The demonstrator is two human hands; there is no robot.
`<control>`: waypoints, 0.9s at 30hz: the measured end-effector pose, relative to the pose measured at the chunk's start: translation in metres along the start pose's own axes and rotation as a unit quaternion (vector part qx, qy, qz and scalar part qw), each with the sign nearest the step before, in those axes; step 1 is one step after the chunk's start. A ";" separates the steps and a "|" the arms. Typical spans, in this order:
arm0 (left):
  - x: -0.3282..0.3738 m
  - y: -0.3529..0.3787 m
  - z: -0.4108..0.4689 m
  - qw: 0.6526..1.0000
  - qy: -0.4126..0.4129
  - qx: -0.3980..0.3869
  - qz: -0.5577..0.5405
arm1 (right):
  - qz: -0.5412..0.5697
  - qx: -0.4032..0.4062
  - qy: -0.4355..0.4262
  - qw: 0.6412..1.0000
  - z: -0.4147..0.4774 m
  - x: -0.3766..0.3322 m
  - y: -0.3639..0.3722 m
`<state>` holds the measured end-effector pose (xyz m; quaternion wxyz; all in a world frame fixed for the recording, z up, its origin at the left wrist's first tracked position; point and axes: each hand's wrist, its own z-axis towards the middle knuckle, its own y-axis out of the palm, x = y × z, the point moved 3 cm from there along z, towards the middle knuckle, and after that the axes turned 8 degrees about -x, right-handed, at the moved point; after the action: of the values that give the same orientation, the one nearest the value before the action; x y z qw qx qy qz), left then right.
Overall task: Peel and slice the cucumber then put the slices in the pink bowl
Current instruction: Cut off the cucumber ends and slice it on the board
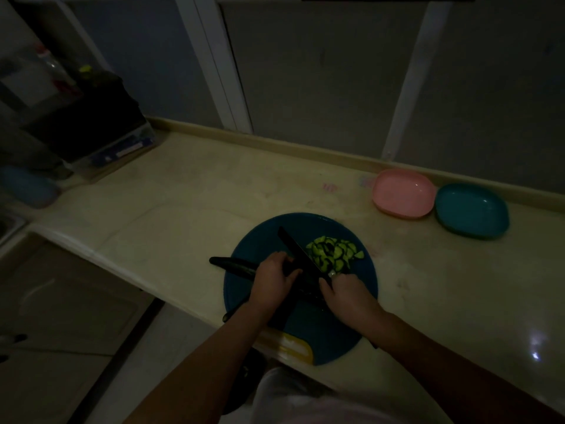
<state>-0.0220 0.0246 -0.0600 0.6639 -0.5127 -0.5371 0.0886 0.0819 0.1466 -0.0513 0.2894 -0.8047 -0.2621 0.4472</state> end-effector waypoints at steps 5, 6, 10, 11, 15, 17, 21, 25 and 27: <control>-0.001 0.000 0.002 1.000 -0.008 -0.003 -0.004 | 0.007 -0.003 -0.010 1.000 0.002 0.001 -0.001; -0.001 -0.001 0.002 1.000 -0.009 -0.003 -0.009 | 0.010 -0.006 -0.010 1.000 0.002 0.001 -0.001; -0.002 -0.002 0.002 1.000 -0.013 -0.008 -0.017 | 0.011 -0.017 -0.002 1.000 0.003 0.000 -0.001; -0.002 -0.002 0.002 1.000 -0.013 -0.009 -0.020 | 0.007 -0.017 -0.002 1.000 0.003 -0.001 -0.001; -0.002 -0.001 0.002 1.000 -0.017 -0.012 -0.020 | -0.001 -0.020 -0.003 1.000 0.009 -0.005 0.002; -0.002 -0.001 0.002 1.000 -0.020 -0.010 -0.019 | -0.004 -0.023 -0.004 1.000 0.012 -0.008 0.003; 0.000 0.000 -0.001 1.000 -0.010 -0.009 -0.010 | -0.020 -0.019 -0.001 1.000 0.015 -0.011 0.006; 0.000 -0.002 -0.005 1.000 0.010 -0.010 0.017 | -0.023 -0.014 0.001 1.000 0.014 -0.008 0.006; -0.001 -0.003 -0.008 0.999 0.022 -0.019 0.025 | -0.019 -0.006 0.009 1.000 0.013 -0.004 0.005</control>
<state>-0.0178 0.0180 -0.0577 0.6637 -0.5401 -0.5108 0.0835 0.0692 0.1435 -0.0586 0.2951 -0.8053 -0.2775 0.4330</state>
